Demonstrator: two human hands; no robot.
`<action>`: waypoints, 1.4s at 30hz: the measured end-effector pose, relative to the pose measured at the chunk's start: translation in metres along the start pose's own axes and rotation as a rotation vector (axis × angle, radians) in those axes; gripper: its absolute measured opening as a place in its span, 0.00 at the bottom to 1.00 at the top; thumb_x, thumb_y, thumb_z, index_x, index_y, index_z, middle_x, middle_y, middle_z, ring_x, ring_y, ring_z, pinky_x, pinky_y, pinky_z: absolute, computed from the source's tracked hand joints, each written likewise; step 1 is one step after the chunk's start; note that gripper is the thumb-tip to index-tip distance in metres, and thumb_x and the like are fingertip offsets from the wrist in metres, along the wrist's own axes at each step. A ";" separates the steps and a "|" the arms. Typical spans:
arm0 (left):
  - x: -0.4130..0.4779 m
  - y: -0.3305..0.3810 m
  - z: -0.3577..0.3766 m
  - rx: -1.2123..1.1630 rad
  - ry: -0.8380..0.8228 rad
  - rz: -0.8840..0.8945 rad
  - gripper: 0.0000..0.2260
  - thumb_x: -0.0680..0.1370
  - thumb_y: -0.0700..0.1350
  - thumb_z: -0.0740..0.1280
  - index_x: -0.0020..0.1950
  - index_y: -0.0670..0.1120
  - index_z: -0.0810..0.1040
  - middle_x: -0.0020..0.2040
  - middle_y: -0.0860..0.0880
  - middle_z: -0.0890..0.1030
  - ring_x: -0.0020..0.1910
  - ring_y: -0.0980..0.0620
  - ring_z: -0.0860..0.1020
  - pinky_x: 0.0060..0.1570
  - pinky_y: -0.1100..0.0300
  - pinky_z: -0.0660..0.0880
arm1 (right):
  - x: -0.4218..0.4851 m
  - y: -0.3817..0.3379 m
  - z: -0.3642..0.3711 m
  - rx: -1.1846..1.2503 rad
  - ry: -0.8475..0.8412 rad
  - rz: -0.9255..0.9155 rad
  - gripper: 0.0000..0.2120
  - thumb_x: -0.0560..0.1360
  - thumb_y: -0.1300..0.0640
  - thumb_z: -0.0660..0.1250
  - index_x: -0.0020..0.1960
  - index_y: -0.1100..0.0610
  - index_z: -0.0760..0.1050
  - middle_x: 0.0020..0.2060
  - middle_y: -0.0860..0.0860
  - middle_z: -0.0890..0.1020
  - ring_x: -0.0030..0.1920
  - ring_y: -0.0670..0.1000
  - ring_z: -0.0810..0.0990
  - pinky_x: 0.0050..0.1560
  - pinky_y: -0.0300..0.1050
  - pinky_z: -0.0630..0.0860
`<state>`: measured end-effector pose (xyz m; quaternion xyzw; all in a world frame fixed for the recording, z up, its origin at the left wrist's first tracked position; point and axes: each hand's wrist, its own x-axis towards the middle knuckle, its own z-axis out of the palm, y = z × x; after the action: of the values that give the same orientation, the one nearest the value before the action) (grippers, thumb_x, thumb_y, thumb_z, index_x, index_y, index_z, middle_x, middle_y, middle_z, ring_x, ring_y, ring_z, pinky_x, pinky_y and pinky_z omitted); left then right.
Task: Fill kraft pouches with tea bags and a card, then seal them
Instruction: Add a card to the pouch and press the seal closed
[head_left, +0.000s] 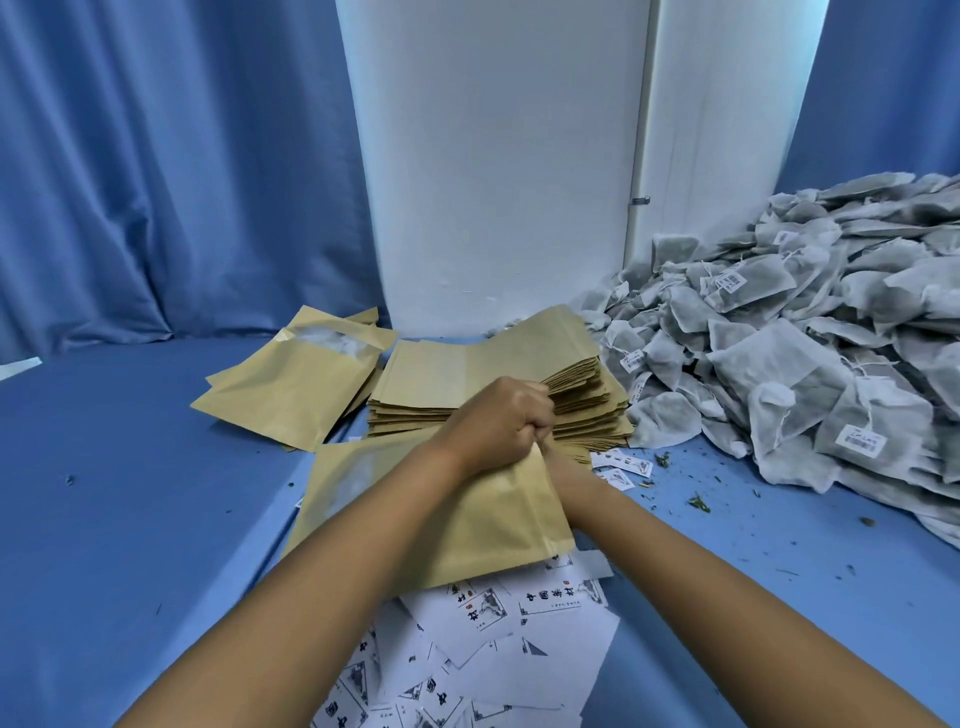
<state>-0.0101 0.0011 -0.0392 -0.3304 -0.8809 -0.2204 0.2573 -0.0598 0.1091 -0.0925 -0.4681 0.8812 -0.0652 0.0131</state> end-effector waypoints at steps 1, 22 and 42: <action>-0.003 -0.004 -0.004 0.006 0.015 -0.021 0.08 0.57 0.29 0.54 0.23 0.39 0.70 0.25 0.49 0.67 0.30 0.58 0.63 0.30 0.66 0.60 | -0.003 0.002 0.002 0.019 0.107 -0.051 0.10 0.76 0.63 0.61 0.55 0.65 0.75 0.54 0.63 0.77 0.54 0.61 0.76 0.52 0.49 0.71; 0.014 0.024 -0.012 0.080 0.328 -0.180 0.14 0.65 0.37 0.57 0.37 0.47 0.82 0.40 0.50 0.82 0.45 0.48 0.78 0.46 0.52 0.75 | 0.000 0.000 -0.062 2.307 0.271 0.237 0.10 0.70 0.73 0.61 0.32 0.68 0.76 0.26 0.58 0.78 0.28 0.51 0.82 0.36 0.36 0.80; -0.075 -0.015 0.054 -1.413 0.660 -1.353 0.12 0.72 0.34 0.70 0.53 0.35 0.76 0.45 0.40 0.84 0.44 0.47 0.82 0.35 0.58 0.79 | -0.023 0.043 0.018 1.805 1.074 0.816 0.04 0.74 0.65 0.68 0.47 0.67 0.77 0.34 0.51 0.79 0.24 0.42 0.76 0.23 0.34 0.71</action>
<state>0.0116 -0.0147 -0.1292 0.2354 -0.4377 -0.8660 0.0558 -0.0812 0.1499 -0.1163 0.1245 0.4901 -0.8626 -0.0135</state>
